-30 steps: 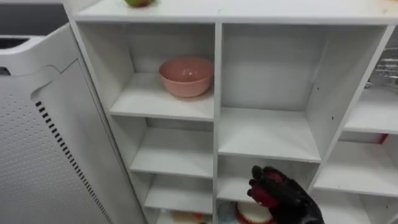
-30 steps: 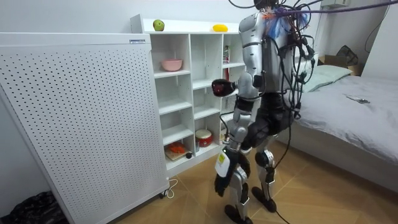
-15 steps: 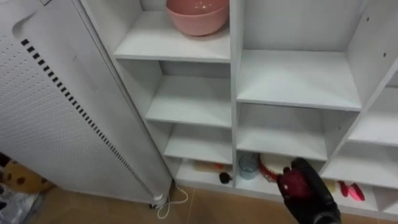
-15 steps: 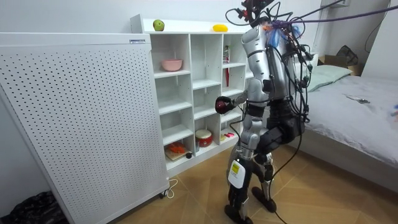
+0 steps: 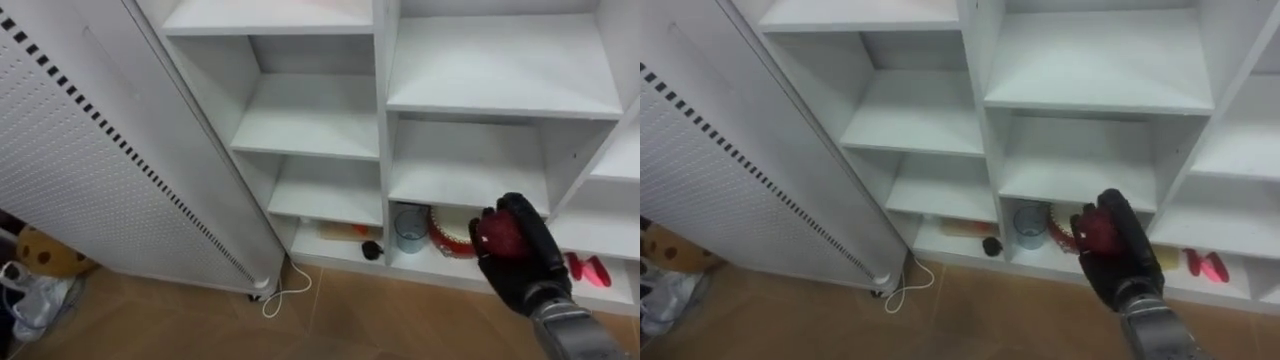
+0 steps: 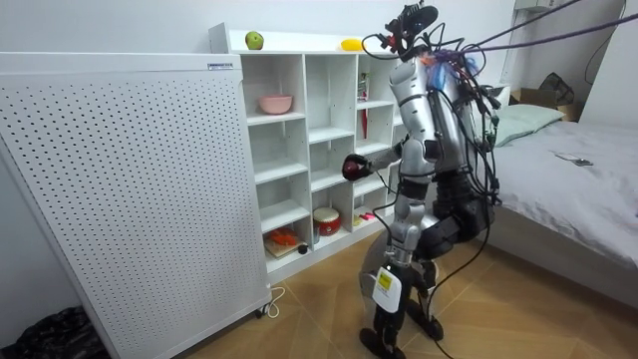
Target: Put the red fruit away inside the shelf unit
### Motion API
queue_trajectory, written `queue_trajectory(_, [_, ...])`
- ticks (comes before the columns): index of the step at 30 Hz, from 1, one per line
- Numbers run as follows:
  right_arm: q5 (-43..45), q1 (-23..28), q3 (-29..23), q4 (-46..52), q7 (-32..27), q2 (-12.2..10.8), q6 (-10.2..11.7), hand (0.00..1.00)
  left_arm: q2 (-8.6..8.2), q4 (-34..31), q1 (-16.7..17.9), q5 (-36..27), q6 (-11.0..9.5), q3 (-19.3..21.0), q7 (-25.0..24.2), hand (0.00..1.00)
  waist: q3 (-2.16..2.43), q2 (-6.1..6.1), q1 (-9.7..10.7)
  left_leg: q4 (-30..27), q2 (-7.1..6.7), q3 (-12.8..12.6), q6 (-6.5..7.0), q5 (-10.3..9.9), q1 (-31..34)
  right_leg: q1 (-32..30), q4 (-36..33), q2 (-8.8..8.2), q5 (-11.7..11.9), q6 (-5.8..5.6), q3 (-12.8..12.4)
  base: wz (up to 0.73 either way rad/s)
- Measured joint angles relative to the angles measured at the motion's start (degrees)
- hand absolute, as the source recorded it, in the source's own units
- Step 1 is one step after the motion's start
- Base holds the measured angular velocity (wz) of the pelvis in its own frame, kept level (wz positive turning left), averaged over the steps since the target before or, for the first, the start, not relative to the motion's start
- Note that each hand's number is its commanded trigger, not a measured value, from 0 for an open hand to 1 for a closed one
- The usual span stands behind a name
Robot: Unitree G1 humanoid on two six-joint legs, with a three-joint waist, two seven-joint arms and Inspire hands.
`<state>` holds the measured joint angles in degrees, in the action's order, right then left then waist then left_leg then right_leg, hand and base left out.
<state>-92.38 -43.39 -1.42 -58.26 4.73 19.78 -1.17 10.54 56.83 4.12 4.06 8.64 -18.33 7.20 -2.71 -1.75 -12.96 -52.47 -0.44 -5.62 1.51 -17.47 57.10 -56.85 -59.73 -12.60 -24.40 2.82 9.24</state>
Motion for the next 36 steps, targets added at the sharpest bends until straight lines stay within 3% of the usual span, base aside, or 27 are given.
queue_trajectory(5, [-0.9,-2.7,-2.0,1.9,-1.1,0.9,2.2,1.0,0.61,0.0,0.7,0.0,0.0,0.0,0.0,0.0,0.22,-0.34,-1.4,-1.2,0.72,-0.9,0.26,-0.5,0.6,-0.4,-1.1,-0.44,-0.6,0.15,0.4,0.04])
queue_trajectory(6, [-1.3,-2.7,-2.2,2.7,-1.2,0.9,2.5,0.44,0.64,0.0,0.8,0.0,-0.1,0.0,0.0,0.0,0.24,-0.38,-1.6,-1.2,0.75,-0.9,0.27,-0.5,0.6,-0.5,-1.1,-0.48,-0.6,0.15,0.4,0.03])
queue_trajectory(7, [-1.8,-3.0,-2.5,4.2,-1.6,0.9,2.9,0.0,0.72,-0.1,1.1,0.1,-0.2,0.0,0.0,0.0,0.33,-0.52,-1.5,-1.2,0.68,-0.8,0.28,-0.5,0.7,-0.6,-1.1,-0.6,-0.6,0.15,0.5,0.04])
queue_trajectory(11, [-1.8,-5.4,-4.6,5.4,-2.0,0.9,3.3,0.0,1.18,0.0,1.8,0.2,-0.3,0.0,0.0,0.0,0.71,-1.07,-1.4,-1.3,0.65,-0.9,0.34,-0.4,0.8,-0.2,-1.1,-1.97,-0.6,0.13,2.1,0.01])
queue_trajectory(20, [-1.8,-6.0,-5.0,6.6,-6.6,0.7,5.2,0.0,2.22,0.0,4.0,0.1,-0.3,0.0,0.0,0.0,1.18,-1.72,-1.5,-1.2,1.05,-1.7,0.52,-0.6,0.3,-0.2,-1.1,-2.2,-0.6,0.13,2.1,-0.03])
queue_trajectory(25, [-1.9,-6.0,-5.0,6.6,-6.8,0.7,5.5,0.0,2.21,0.0,5.2,0.2,-0.3,0.0,0.1,0.0,1.24,-1.75,-1.4,-1.2,1.84,-2.6,0.53,-0.5,0.2,-0.1,-1.1,-2.16,-0.5,0.22,2.3,-0.01])
queue_trajectory(36, [-1.9,-5.9,-6.3,4.4,-7.2,0.7,5.4,0.0,2.23,-2.5,5.2,0.4,-0.5,-0.8,0.1,0.0,1.19,-1.72,-0.8,-1.0,1.82,-2.4,0.54,-0.5,-0.9,1.1,-0.8,-2.2,-0.5,0.22,2.5,0.0])
